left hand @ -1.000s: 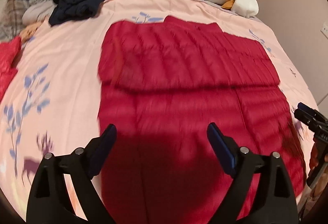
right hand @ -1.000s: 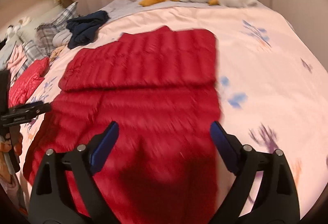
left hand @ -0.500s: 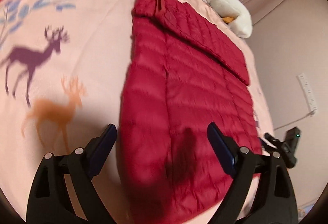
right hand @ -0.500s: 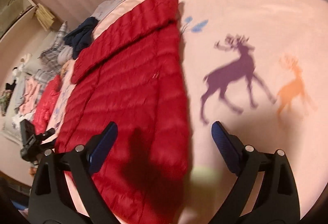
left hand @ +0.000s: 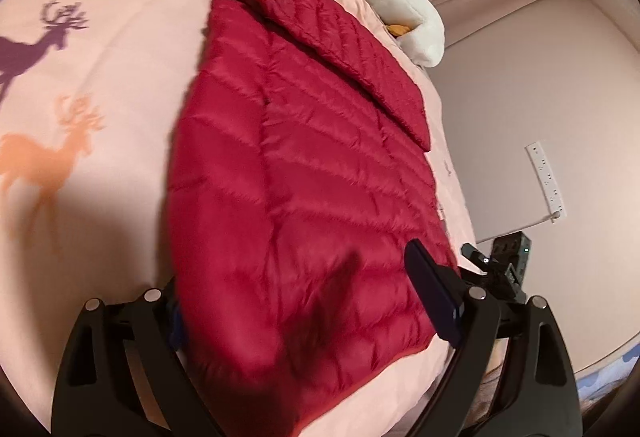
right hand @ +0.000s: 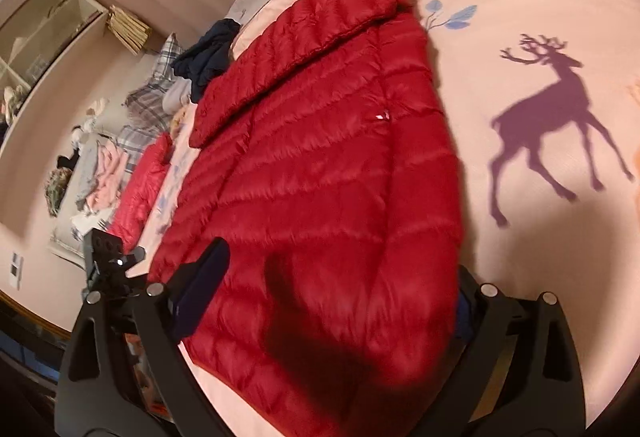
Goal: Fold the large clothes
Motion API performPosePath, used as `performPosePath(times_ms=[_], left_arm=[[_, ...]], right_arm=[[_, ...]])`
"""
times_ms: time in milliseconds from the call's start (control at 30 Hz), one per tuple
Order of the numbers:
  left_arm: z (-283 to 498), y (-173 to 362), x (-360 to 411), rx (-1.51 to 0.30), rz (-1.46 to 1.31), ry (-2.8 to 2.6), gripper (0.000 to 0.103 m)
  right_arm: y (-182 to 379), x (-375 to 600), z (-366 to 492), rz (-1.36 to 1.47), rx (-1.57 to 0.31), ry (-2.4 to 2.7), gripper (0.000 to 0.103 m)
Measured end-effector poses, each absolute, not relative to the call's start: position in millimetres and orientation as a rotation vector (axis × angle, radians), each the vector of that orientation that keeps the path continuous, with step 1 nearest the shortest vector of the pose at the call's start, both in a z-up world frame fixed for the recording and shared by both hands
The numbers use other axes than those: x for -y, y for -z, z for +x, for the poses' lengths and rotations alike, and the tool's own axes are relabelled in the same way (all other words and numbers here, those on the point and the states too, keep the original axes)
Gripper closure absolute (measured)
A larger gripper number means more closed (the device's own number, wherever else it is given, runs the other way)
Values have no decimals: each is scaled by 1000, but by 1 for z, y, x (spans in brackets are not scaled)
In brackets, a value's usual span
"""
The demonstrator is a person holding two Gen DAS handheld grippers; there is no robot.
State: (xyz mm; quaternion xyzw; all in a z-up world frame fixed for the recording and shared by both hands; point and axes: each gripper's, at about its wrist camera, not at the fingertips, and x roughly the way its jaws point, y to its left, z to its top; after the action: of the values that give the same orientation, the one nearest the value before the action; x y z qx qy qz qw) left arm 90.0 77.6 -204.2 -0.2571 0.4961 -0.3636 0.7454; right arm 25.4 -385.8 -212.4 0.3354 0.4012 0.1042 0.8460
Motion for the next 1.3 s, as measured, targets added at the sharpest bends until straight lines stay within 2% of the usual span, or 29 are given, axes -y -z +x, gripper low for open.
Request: performPosePath(times_ms=[167, 367, 467, 667, 767, 867, 933, 967, 1000, 1100, 1200, 1300], left_arm=[[102, 206, -64, -1101, -640, 837, 13], [89, 206, -68, -1110, -624, 861, 15], [76, 208, -75, -1124, -606, 867, 20], [55, 208, -79, -1114, -578, 864, 22], [60, 212, -75, -1115, -595, 845, 30], [63, 216, -72, -1117, -611, 823, 42], [64, 216, -69, -1118, -610, 804, 50], [63, 215, -68, -1121, -601, 792, 56], [62, 215, -68, -1124, -583, 772, 66], [58, 209, -71, -1114, -565, 727, 82], [51, 196, -76, -1069, -542, 700, 89], [44, 178, -74, -1024, -476, 666, 90]], right_arm=[[215, 389, 40, 788, -837, -263, 11], [217, 384, 19, 796, -873, -339, 23], [217, 379, 2, 784, -888, -360, 23], [217, 370, -18, 762, -894, -370, 23], [219, 368, -14, 776, -877, -365, 23], [220, 364, -7, 782, -863, -357, 31], [223, 361, -3, 798, -862, -350, 42], [224, 360, -1, 809, -860, -349, 47], [225, 359, 0, 813, -863, -345, 55], [226, 358, -1, 821, -859, -333, 71], [220, 356, -6, 803, -827, -317, 82], [210, 353, -9, 783, -789, -316, 86]])
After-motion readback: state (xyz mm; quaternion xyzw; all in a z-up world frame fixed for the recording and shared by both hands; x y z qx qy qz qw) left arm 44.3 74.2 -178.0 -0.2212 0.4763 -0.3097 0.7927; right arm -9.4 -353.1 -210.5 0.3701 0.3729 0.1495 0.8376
